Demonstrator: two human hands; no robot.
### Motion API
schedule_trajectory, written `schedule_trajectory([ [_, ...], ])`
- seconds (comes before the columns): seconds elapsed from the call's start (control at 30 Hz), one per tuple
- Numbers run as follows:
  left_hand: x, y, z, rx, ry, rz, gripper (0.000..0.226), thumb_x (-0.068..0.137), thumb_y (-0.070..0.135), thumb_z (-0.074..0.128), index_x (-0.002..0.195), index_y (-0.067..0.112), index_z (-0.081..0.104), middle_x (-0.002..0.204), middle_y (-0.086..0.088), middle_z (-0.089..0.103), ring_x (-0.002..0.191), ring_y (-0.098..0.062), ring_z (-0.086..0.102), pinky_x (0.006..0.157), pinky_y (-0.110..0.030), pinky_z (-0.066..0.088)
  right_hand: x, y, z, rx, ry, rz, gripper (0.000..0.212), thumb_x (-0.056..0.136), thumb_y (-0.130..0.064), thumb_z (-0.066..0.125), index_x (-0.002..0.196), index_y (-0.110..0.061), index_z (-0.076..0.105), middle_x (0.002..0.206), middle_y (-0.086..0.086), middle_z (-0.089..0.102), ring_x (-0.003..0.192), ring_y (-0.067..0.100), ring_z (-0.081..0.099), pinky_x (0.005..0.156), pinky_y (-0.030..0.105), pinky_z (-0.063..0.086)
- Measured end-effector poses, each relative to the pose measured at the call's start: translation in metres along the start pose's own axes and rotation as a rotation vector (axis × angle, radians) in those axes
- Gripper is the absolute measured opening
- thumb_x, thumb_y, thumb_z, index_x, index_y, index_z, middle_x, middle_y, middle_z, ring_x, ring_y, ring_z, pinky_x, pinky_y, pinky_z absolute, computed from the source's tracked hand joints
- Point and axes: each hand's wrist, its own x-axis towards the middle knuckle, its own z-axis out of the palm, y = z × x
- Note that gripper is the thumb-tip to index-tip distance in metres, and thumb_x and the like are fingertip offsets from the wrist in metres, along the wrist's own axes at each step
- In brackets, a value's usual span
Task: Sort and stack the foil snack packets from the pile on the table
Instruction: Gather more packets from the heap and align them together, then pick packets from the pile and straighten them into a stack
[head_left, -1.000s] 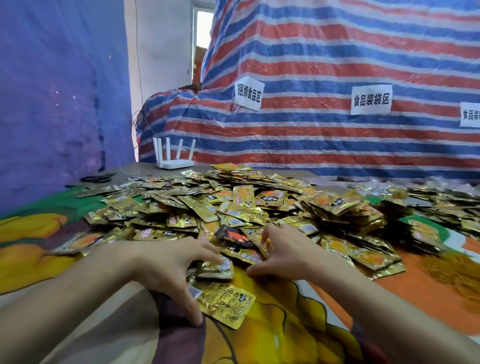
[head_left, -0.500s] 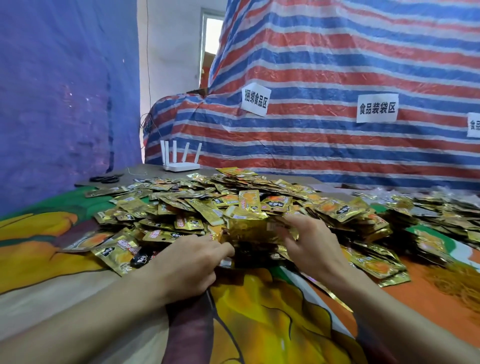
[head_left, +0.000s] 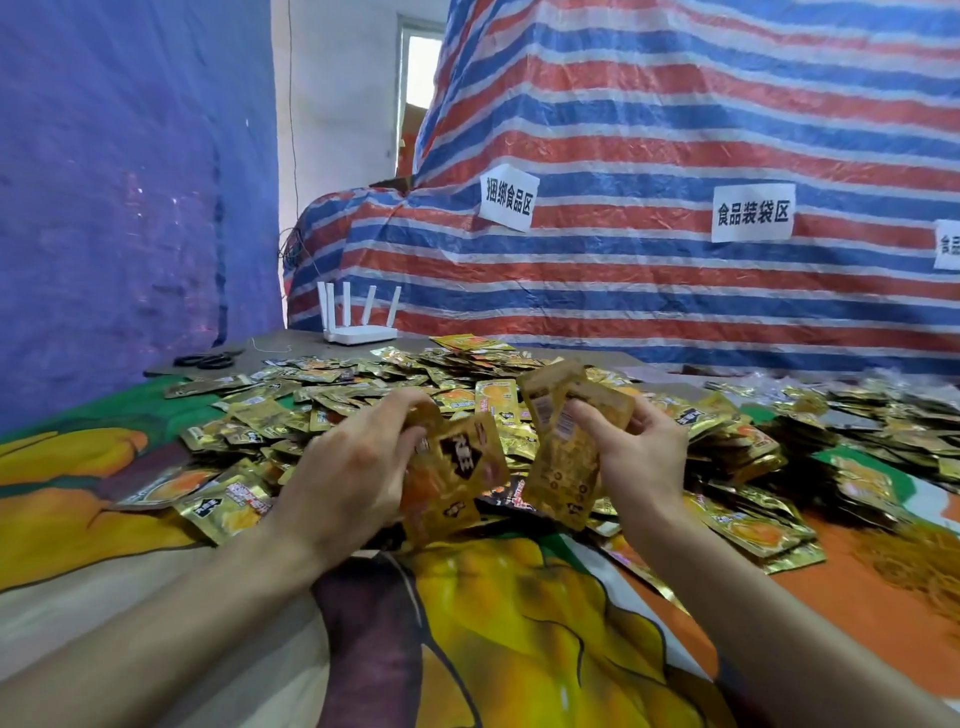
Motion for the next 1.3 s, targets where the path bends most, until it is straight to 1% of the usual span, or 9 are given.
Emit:
schedule_trajectory([
  [0.23,-0.006,-0.003,0.006,0.257,-0.006,0.132,0.037,0.101,0.033,0.046,0.128,0.009,0.056,0.096,-0.005,0.065,0.079,-0.025,0.066,0.043,-0.041,0.053,-0.019,0.023,0.017,-0.158,-0.199,-0.145,0.003,0.097,-0.017,0.066,0.095,-0.018,0.064,0.085,-0.001,0.070,0.079,0.015,0.068,0.066,0.034,0.059],
  [0.4,-0.010,-0.013,-0.003,0.065,-0.319,0.129,0.062,0.089,0.056,0.060,0.143,0.028,0.050,0.105,0.006,0.065,0.086,-0.017,0.066,0.068,-0.026,0.052,-0.023,0.027,0.011,-0.248,-0.313,-0.147,0.019,0.092,-0.005,0.060,0.103,-0.019,0.057,0.088,0.001,0.066,0.075,0.012,0.064,0.068,0.050,0.058],
  [0.47,-0.006,-0.013,-0.010,0.044,-0.461,0.041,0.047,0.085,0.056,0.067,0.129,0.046,0.052,0.098,0.018,0.060,0.089,-0.011,0.060,0.075,-0.026,0.047,-0.024,0.029,0.007,-0.264,-0.413,-0.071,0.034,0.088,-0.002,0.060,0.112,-0.026,0.056,0.100,0.000,0.069,0.090,0.014,0.068,0.078,0.046,0.060],
  [0.63,0.012,0.002,-0.025,0.351,-0.651,-0.007,0.030,0.080,0.056,0.068,0.082,0.034,0.047,0.083,0.017,0.052,0.085,-0.004,0.049,0.069,-0.029,0.039,-0.022,0.032,0.004,-0.200,-0.477,0.032,0.040,0.090,0.001,0.057,0.114,-0.031,0.057,0.113,0.001,0.071,0.101,0.013,0.070,0.085,0.043,0.062],
  [0.8,0.020,0.015,-0.026,0.643,-0.974,-0.109,0.046,0.084,0.025,0.062,0.128,0.034,0.049,0.119,0.006,0.056,0.113,-0.022,0.056,0.074,-0.031,0.036,-0.022,0.034,0.004,-0.141,-0.455,0.108,0.036,0.092,0.000,0.057,0.105,-0.033,0.061,0.107,-0.001,0.073,0.096,0.012,0.072,0.082,0.042,0.063],
  [0.87,0.021,0.018,-0.025,0.675,-0.996,-0.173,0.042,0.085,0.024,0.064,0.125,0.026,0.053,0.121,0.000,0.056,0.111,-0.024,0.057,0.077,-0.032,0.044,-0.021,0.035,0.003,-0.099,-0.443,0.121,0.034,0.093,0.001,0.058,0.107,-0.029,0.063,0.107,0.001,0.074,0.095,0.013,0.073,0.080,0.041,0.063],
  [0.97,0.031,0.009,-0.035,0.382,-0.867,-0.359,0.030,0.077,0.027,0.076,0.107,0.025,0.071,0.099,0.004,0.068,0.092,-0.015,0.065,0.080,-0.033,0.056,-0.018,0.034,0.001,0.044,-0.386,0.147,0.036,0.094,0.006,0.058,0.114,-0.024,0.061,0.107,0.005,0.074,0.096,0.017,0.073,0.072,0.036,0.063],
  [1.1,0.039,-0.003,-0.050,-0.253,-0.515,-0.557,0.012,0.072,0.021,0.087,0.079,0.028,0.082,0.075,0.006,0.077,0.067,-0.006,0.071,0.053,-0.011,0.049,-0.012,0.032,0.002,0.254,-0.333,0.262,0.035,0.095,0.009,0.053,0.114,-0.018,0.062,0.101,0.009,0.077,0.095,0.024,0.074,0.070,0.036,0.060],
  [1.3,0.030,-0.004,-0.008,-0.786,-0.247,-0.838,0.040,0.064,0.008,0.084,0.101,0.009,0.068,0.090,-0.009,0.078,0.074,-0.026,0.076,0.054,-0.035,0.056,-0.012,0.029,0.012,0.488,-0.351,0.430,0.036,0.090,0.017,0.044,0.116,-0.002,0.062,0.098,0.017,0.071,0.095,0.030,0.067,0.087,0.051,0.054],
])
